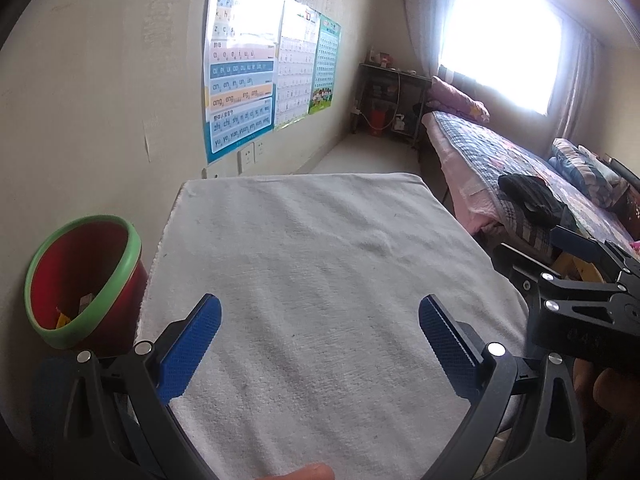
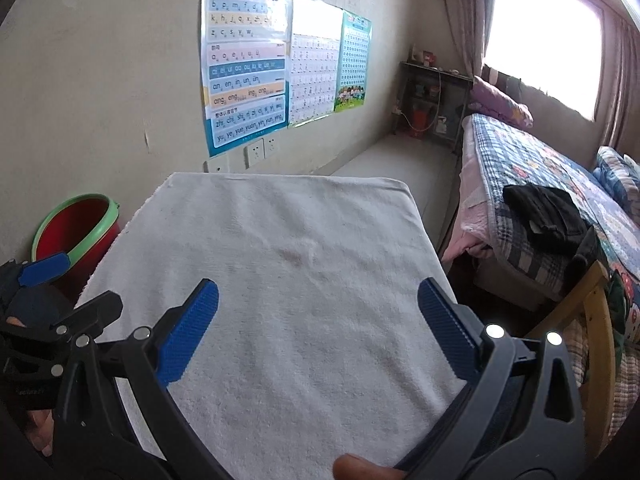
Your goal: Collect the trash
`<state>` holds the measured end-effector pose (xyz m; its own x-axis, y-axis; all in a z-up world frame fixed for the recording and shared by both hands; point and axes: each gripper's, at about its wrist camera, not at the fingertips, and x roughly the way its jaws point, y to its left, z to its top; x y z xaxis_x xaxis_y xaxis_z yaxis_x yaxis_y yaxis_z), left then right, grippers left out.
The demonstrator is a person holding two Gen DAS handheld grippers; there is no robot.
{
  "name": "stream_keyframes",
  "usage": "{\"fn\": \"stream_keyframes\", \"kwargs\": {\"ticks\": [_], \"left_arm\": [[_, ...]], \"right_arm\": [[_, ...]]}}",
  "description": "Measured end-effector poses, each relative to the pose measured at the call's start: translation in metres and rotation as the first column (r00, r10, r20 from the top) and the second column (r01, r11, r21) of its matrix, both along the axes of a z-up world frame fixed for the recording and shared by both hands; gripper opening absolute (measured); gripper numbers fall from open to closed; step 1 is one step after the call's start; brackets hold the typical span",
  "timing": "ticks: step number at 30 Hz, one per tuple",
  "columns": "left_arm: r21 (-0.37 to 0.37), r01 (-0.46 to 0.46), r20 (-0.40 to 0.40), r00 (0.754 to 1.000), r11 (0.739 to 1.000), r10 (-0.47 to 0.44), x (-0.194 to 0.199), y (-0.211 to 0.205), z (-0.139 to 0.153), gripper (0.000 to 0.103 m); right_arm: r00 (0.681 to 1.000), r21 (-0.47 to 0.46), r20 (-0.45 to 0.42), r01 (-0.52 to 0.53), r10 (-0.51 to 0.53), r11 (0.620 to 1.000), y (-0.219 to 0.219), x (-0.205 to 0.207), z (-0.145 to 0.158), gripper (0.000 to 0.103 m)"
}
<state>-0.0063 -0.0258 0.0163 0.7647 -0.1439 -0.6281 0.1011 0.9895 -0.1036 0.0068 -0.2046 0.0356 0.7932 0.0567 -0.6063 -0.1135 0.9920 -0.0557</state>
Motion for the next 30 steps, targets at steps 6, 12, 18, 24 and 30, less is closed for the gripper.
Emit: {"fn": "stream_keyframes", "kwargs": {"ticks": [6, 12, 18, 24, 30], "left_arm": [[0.001, -0.003, -0.007, 1.000, 1.000, 0.003, 0.0021, 0.0004, -0.0022, 0.095], [0.004, -0.003, -0.009, 1.000, 1.000, 0.003, 0.0030, 0.0008, -0.0028, 0.095], [0.002, -0.004, -0.008, 1.000, 1.000, 0.004, 0.0042, 0.0023, -0.0037, 0.095], [-0.003, -0.002, -0.006, 1.000, 1.000, 0.002, 0.0043, 0.0025, -0.0035, 0.095], [-0.017, -0.004, 0.003, 1.000, 1.000, 0.004, 0.0021, 0.0036, -0.0028, 0.095]], "right_arm": [[1.000, 0.008, -0.012, 0.002, -0.002, 1.000, 0.0000, 0.0042, -0.0041, 0.098], [1.000, 0.010, -0.004, -0.002, 0.002, 1.000, 0.0016, 0.0038, -0.0026, 0.098], [1.000, 0.018, -0.007, 0.007, -0.007, 1.000, -0.0014, 0.0051, -0.0022, 0.098], [1.000, 0.011, -0.004, 0.000, 0.000, 1.000, -0.0009, 0.0046, -0.0034, 0.098], [1.000, 0.001, -0.002, -0.007, 0.007, 1.000, 0.0005, 0.0040, -0.0040, 0.098]]}}
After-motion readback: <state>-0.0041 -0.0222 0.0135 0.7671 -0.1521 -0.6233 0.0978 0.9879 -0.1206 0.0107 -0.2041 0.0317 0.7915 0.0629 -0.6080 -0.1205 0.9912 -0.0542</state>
